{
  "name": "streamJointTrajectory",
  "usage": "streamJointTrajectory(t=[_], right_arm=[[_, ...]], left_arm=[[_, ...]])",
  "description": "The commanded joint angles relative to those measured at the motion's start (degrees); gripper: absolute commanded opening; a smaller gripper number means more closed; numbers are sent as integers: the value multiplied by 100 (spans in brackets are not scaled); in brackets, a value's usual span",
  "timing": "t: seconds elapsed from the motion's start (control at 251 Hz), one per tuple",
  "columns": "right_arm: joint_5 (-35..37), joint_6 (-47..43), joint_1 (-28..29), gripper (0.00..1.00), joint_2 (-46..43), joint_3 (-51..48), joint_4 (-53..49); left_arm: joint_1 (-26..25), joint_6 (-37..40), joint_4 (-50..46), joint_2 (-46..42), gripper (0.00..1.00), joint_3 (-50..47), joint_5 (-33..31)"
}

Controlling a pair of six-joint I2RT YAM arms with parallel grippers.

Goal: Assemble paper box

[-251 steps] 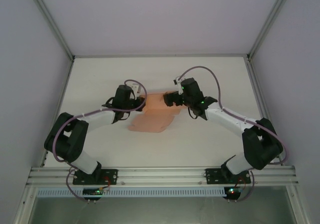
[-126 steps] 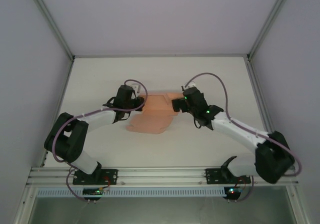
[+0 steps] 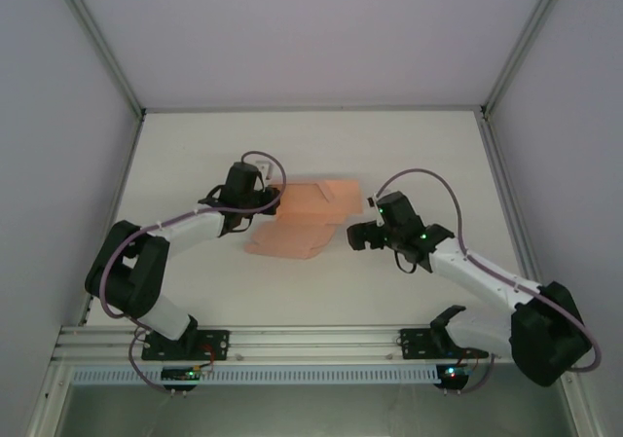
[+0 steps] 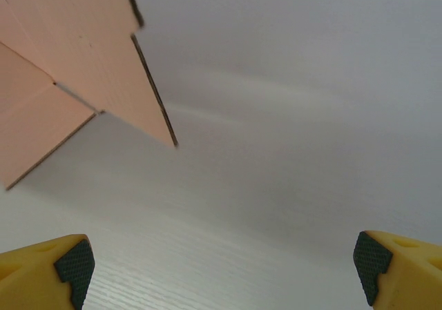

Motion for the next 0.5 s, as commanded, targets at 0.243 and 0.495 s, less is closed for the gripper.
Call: streamJointTrajectory(t=[0.243, 0.495], right_arm=[[-374, -566, -68, 99, 1114, 1057, 320], [-468, -728, -46, 99, 1647, 1417, 623]], left_arm=[[-69, 520, -101, 80, 1, 182, 682], [-161, 549, -84, 330, 1, 349, 761]])
